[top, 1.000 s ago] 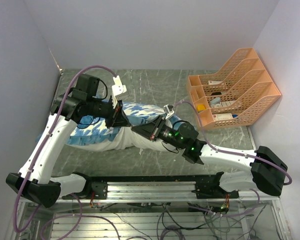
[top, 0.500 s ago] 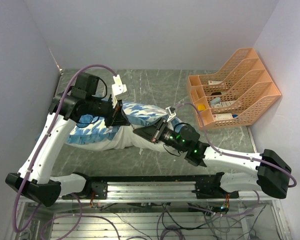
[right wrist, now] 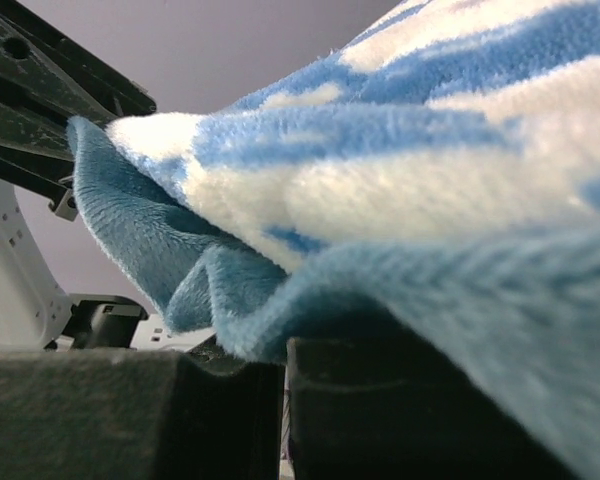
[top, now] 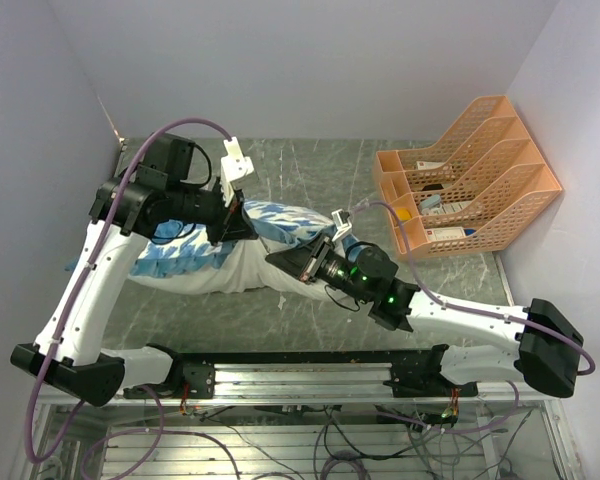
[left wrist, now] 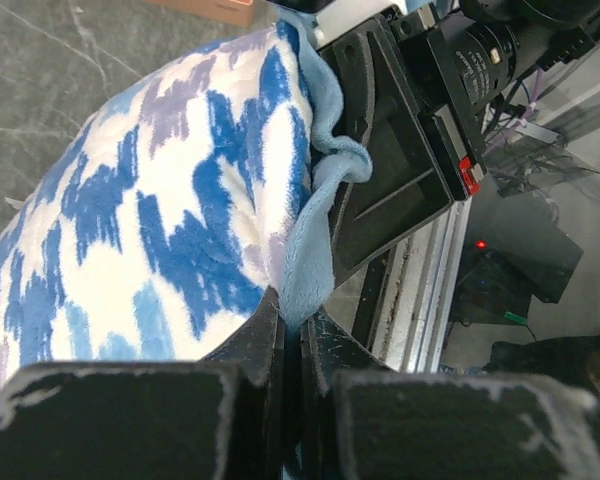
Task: Remove the pillowcase from the pillow
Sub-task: Remove the pillow from the pillowcase.
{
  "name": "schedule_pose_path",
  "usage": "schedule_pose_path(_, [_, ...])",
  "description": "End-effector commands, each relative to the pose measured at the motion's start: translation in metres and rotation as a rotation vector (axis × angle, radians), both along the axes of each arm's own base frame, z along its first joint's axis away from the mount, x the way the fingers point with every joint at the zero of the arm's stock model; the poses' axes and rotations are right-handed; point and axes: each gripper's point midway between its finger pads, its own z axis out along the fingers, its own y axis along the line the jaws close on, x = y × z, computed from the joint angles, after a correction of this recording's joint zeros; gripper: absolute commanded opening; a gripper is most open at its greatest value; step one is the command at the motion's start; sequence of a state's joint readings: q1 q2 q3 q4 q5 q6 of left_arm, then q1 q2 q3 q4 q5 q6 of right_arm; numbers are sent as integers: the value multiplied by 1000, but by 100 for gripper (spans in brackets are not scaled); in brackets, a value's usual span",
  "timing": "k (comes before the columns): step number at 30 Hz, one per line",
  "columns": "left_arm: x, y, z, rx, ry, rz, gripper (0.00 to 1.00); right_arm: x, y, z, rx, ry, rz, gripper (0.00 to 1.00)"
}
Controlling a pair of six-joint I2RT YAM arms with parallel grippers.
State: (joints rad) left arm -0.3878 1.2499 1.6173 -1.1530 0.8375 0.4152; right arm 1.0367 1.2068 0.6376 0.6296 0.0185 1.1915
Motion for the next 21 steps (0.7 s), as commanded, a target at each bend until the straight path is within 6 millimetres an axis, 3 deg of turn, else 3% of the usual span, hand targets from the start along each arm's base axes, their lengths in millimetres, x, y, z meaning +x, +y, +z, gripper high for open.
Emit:
schedule_pose_path(1, [-3, -4, 79, -141, -261, -27, 7, 23, -15, -75, -307, 65, -119, 0])
schedule_pose_path(5, [22, 7, 106, -150, -407, 129, 7, 45, -18, -55, -365, -2, -166, 0])
schedule_pose_path(11, [72, 50, 127, -73, -594, 483, 7, 62, -12, -46, -394, -31, -158, 0])
schedule_pose_path(17, [90, 74, 135, -21, -659, 629, 7, 68, -9, -54, -435, -37, -145, 0])
schedule_pose_path(21, [100, 91, 153, -6, -729, 733, 7, 76, -14, -52, -461, -50, -148, 0])
